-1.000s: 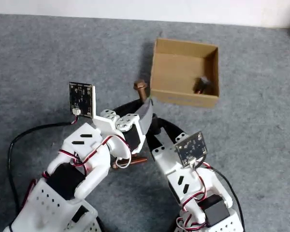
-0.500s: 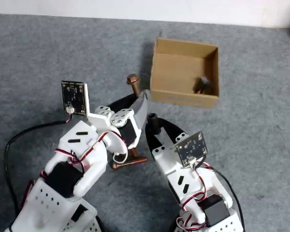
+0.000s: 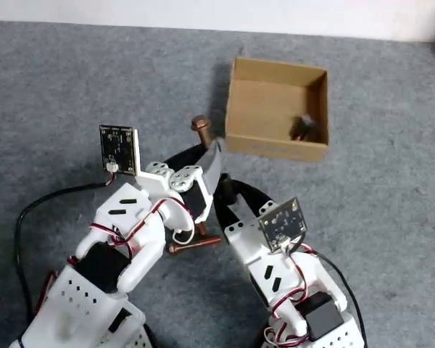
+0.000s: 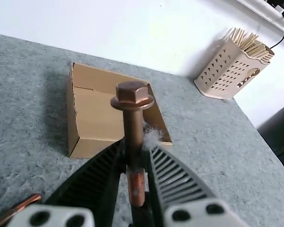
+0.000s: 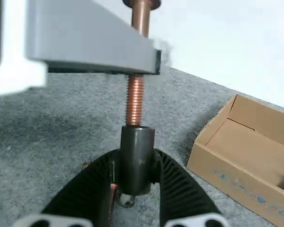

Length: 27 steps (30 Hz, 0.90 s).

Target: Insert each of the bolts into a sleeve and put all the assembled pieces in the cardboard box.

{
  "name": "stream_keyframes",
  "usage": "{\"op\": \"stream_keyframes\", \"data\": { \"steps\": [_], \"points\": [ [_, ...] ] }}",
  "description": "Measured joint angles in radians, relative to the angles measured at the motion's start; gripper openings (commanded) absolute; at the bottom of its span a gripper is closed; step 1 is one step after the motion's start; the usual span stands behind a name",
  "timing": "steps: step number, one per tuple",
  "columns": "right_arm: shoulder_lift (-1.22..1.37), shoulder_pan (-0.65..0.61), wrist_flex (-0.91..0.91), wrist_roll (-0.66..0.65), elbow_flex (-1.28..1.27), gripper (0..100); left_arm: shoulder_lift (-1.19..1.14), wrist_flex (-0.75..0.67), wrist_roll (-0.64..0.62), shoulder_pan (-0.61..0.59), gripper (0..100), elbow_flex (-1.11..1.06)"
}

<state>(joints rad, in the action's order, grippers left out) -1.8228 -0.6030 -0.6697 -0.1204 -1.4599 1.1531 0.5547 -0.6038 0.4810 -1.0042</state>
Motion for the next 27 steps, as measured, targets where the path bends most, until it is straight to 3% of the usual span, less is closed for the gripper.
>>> {"op": "stream_keyframes", "data": {
  "steps": [15, 27],
  "points": [
    [0.000, -0.002, 0.000, 0.000, 0.000, 0.5, 0.000, -0.003, 0.006, 0.023, 0, 0.000],
    [-0.002, 0.002, 0.002, 0.000, 0.002, 0.5, -0.002, 0.002, -0.078, 0.046, 0, -0.002]
  ]
}}
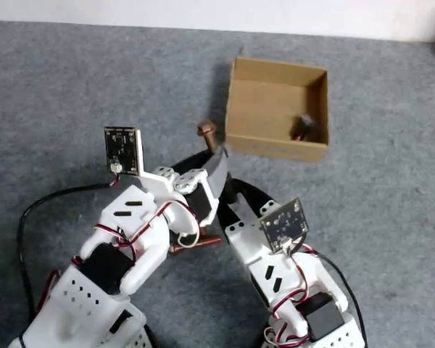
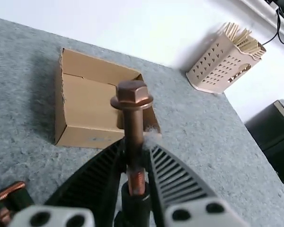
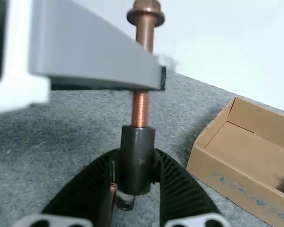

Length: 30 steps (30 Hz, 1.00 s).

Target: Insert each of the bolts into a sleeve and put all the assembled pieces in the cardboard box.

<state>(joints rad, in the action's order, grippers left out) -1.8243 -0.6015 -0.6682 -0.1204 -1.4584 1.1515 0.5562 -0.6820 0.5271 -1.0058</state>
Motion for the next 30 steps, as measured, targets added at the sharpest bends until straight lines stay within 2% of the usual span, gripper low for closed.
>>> {"op": "stream_keyframes", "data": {
  "steps": [8, 17, 19, 24, 30],
  "points": [
    [0.000, 0.015, 0.000, 0.000, -0.002, 0.5, 0.000, 0.121, -0.006, 0.028, 0, -0.005],
    [0.002, 0.015, -0.002, -0.002, -0.025, 0.5, 0.008, 0.115, -0.006, 0.037, 1, -0.057],
    [0.002, 0.015, -0.002, -0.002, -0.028, 0.5, 0.008, 0.115, -0.006, 0.037, 5, -0.058],
    [0.002, 0.017, -0.002, -0.002, -0.028, 0.5, 0.008, 0.121, -0.002, 0.037, 26, -0.060],
    [0.002, 0.032, -0.002, -0.002, -0.026, 0.5, 0.006, 0.143, 0.000, 0.046, 24, -0.061]
  ]
}}
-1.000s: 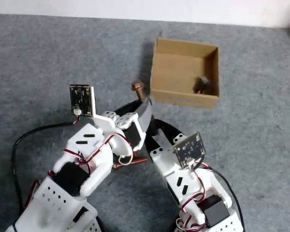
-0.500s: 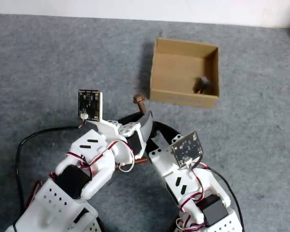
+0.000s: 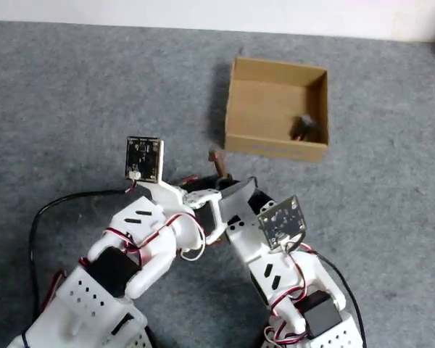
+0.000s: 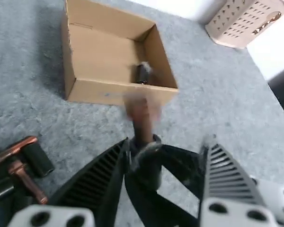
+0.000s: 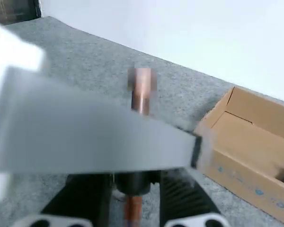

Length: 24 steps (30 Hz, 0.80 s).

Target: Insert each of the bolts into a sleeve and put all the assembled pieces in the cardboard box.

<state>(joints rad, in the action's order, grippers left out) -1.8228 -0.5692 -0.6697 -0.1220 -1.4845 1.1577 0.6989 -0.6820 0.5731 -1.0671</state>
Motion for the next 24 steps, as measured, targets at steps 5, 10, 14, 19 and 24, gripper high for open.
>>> {"op": "stream_keyframes", "data": {
  "steps": [5, 10, 14, 19, 24],
  "points": [
    [0.000, 0.002, 0.002, 0.000, 0.000, 0.5, -0.002, 0.006, 0.000, -0.006, 23, 0.000],
    [0.000, 0.005, 0.003, 0.000, -0.023, 0.5, -0.002, 0.006, 0.000, -0.006, 23, 0.000],
    [0.000, 0.005, 0.003, 0.000, -0.026, 0.5, -0.002, 0.006, 0.000, -0.006, 23, 0.002],
    [0.000, 0.003, 0.003, 0.002, -0.028, 0.5, -0.002, 0.043, 0.000, -0.005, 23, 0.084],
    [0.000, 0.003, 0.003, 0.002, -0.028, 0.5, -0.002, 0.170, 0.000, -0.005, 23, 0.190]
  ]
}}
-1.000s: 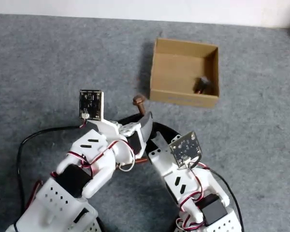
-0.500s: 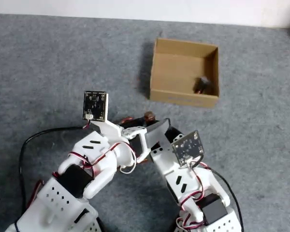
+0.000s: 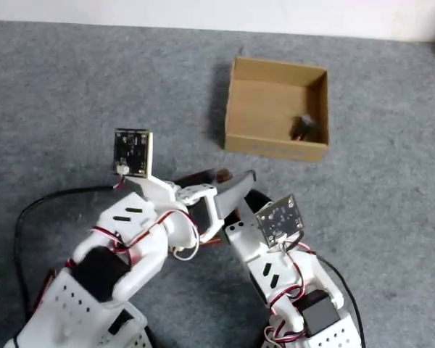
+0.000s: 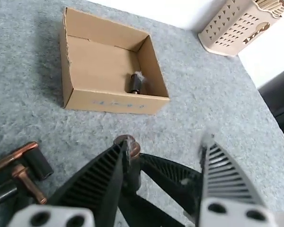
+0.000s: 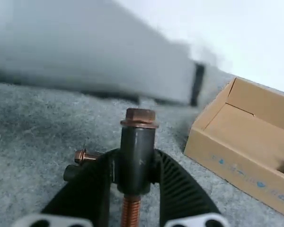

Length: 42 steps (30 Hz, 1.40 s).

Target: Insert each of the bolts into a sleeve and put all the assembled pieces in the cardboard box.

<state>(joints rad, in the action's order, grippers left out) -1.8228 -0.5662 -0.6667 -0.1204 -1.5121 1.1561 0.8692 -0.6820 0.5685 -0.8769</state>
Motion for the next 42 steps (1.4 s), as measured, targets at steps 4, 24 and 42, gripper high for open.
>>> {"op": "stream_keyframes", "data": {
  "steps": [4, 24, 42],
  "points": [
    [0.000, 0.000, 0.000, 0.000, 0.000, 0.5, 0.002, 0.080, 0.000, -0.020, 23, 0.041],
    [0.000, 0.049, 0.058, 0.041, -0.054, 0.5, -0.184, 0.014, 0.420, -0.296, 10, -0.135],
    [0.115, 0.279, 0.060, -0.057, 0.035, 0.5, -0.555, -0.157, 0.331, -0.585, 1, -0.021]
  ]
}}
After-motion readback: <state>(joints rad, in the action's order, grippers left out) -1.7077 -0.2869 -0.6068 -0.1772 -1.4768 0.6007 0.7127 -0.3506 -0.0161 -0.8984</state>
